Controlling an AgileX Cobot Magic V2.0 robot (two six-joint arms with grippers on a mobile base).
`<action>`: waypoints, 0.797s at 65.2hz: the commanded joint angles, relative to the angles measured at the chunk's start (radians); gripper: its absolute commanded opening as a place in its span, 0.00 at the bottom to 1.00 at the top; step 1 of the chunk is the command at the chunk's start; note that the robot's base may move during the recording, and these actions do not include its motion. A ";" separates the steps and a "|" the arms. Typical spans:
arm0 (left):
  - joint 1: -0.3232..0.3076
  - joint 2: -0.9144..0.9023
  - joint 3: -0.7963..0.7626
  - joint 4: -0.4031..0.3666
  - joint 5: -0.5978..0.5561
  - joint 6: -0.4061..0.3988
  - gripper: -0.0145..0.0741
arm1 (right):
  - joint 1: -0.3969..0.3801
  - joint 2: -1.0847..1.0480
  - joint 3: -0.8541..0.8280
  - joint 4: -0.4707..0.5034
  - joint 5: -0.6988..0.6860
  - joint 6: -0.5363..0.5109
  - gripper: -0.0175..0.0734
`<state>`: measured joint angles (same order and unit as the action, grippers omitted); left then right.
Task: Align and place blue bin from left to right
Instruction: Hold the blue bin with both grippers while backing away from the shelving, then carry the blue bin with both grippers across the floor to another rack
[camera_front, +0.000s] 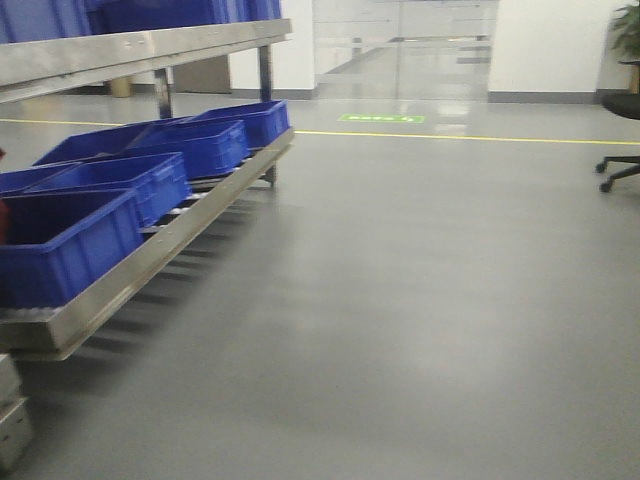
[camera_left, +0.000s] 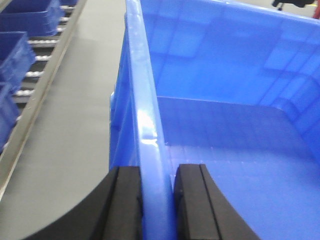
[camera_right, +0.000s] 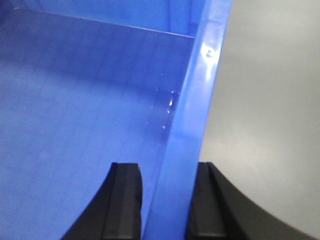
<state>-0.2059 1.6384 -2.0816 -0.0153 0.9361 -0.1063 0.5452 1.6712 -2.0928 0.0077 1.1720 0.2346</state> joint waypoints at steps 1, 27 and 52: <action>0.002 -0.026 -0.014 0.021 -0.122 0.017 0.04 | -0.005 -0.031 -0.012 -0.031 -0.058 -0.041 0.03; 0.002 -0.026 -0.014 0.021 -0.122 0.017 0.04 | -0.005 -0.031 -0.012 -0.031 -0.058 -0.041 0.03; 0.002 -0.026 -0.014 0.021 -0.124 0.017 0.04 | -0.005 -0.031 -0.012 -0.031 -0.058 -0.041 0.03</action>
<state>-0.2059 1.6384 -2.0816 -0.0153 0.9361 -0.1063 0.5452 1.6689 -2.0928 0.0094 1.1720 0.2346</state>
